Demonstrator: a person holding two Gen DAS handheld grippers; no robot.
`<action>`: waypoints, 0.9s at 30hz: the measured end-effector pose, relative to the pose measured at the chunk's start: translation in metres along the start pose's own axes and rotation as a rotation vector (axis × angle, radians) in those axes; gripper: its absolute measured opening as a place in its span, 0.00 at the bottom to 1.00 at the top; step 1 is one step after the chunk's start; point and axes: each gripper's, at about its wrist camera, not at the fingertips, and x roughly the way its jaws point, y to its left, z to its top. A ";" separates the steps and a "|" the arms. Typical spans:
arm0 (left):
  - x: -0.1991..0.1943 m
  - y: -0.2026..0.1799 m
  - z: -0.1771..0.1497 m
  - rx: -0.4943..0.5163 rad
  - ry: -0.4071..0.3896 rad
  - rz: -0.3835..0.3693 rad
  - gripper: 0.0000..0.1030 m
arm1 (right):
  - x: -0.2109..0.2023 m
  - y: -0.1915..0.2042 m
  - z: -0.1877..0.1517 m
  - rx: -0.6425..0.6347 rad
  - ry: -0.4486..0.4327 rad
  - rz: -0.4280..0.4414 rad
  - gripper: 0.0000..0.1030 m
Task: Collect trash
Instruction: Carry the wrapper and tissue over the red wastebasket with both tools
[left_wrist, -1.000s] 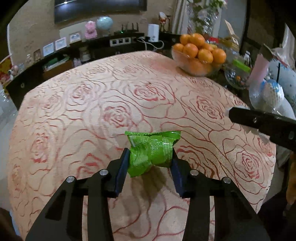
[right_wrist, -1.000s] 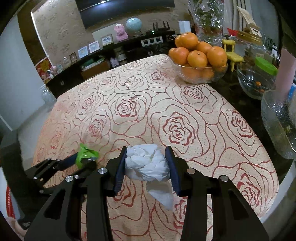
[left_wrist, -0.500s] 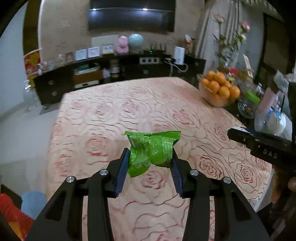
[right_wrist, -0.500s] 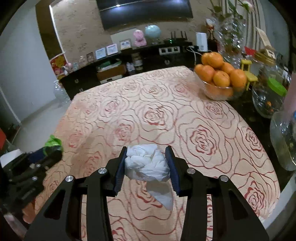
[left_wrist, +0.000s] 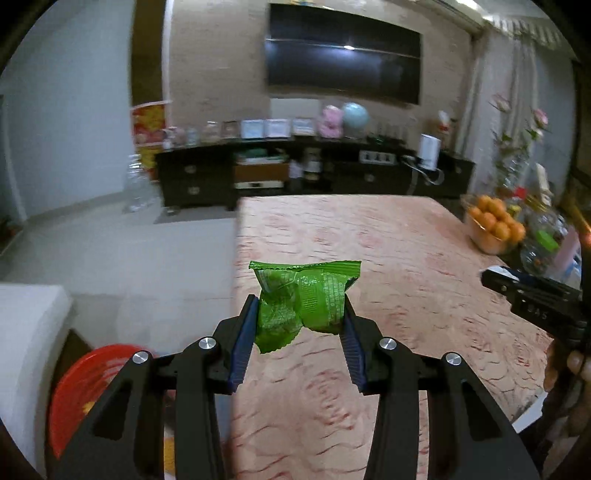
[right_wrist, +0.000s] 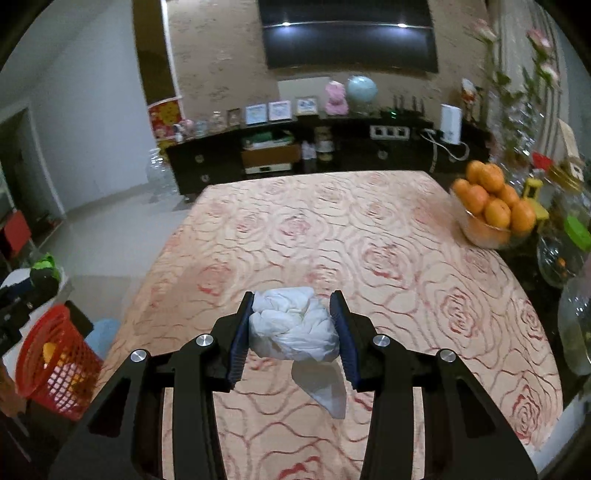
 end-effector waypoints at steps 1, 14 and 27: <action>-0.006 0.008 -0.002 -0.014 -0.004 0.022 0.40 | 0.000 0.005 0.000 -0.007 0.000 0.015 0.39; -0.048 0.088 -0.040 -0.114 -0.027 0.244 0.40 | 0.005 0.112 -0.007 -0.141 0.054 0.276 0.39; -0.069 0.147 -0.062 -0.231 -0.021 0.319 0.40 | 0.001 0.218 -0.006 -0.279 0.104 0.463 0.39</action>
